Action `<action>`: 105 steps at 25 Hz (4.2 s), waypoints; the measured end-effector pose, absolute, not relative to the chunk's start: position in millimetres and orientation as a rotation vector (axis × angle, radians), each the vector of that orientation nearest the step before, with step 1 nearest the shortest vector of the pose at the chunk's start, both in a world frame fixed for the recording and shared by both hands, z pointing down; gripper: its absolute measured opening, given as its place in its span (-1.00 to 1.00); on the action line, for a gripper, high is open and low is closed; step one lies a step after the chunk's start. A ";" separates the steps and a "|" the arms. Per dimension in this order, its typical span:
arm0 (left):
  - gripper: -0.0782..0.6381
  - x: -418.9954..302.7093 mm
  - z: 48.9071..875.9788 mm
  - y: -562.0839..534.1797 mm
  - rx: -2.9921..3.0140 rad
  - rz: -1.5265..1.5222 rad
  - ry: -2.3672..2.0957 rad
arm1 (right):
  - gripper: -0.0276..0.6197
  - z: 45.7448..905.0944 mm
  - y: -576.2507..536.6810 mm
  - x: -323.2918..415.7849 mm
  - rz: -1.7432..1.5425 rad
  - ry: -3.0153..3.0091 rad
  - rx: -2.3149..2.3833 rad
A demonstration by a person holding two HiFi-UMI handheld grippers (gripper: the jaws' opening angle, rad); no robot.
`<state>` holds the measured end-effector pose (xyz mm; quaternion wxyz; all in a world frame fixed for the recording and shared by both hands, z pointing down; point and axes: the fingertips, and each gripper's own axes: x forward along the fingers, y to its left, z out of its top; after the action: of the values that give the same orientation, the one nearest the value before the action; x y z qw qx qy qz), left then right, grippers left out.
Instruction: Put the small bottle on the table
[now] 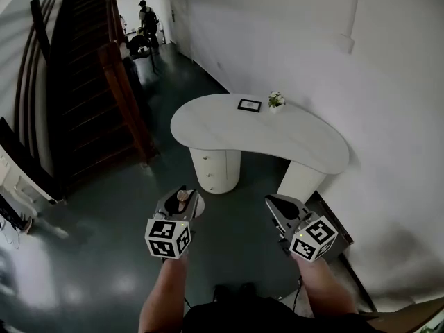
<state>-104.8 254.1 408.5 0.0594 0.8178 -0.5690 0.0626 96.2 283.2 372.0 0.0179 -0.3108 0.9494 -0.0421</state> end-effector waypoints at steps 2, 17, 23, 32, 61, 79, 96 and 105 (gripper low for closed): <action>-0.40 -104.9 407.3 253.4 2.470 0.185 -1.731 | -0.89 368.6 285.0 92.8 -0.100 2.961 -0.924; -0.40 -75.7 404.5 258.5 2.450 0.152 -1.764 | -0.88 370.8 271.3 149.5 -0.136 2.907 -0.972; -0.40 -71.2 414.3 247.2 2.431 0.138 -1.743 | -0.88 382.9 262.9 156.9 -0.203 2.917 -0.981; -0.40 -71.3 436.0 183.7 2.445 0.146 -1.697 | -0.88 394.3 211.8 154.1 -0.224 2.930 -1.029; -0.40 -168.1 435.4 -15.8 2.573 0.193 -1.561 | -0.88 408.1 16.1 16.1 -0.342 2.959 -1.088; -0.40 -180.7 454.7 -100.7 2.522 0.208 -1.582 | -0.88 435.9 -77.4 22.1 -0.426 2.953 -1.085; -0.40 -129.1 480.4 -248.5 2.426 0.305 -1.622 | -0.88 484.4 -244.5 72.7 -0.566 2.983 -0.953; -0.40 -114.0 483.3 -301.6 2.450 0.308 -1.583 | -0.88 499.5 -291.6 95.4 -0.622 2.951 -1.019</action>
<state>-114.0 -301.6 483.3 0.1042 0.8308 -0.5367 0.1045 95.4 -291.6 499.5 -0.0206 -0.3200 0.9268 -0.1954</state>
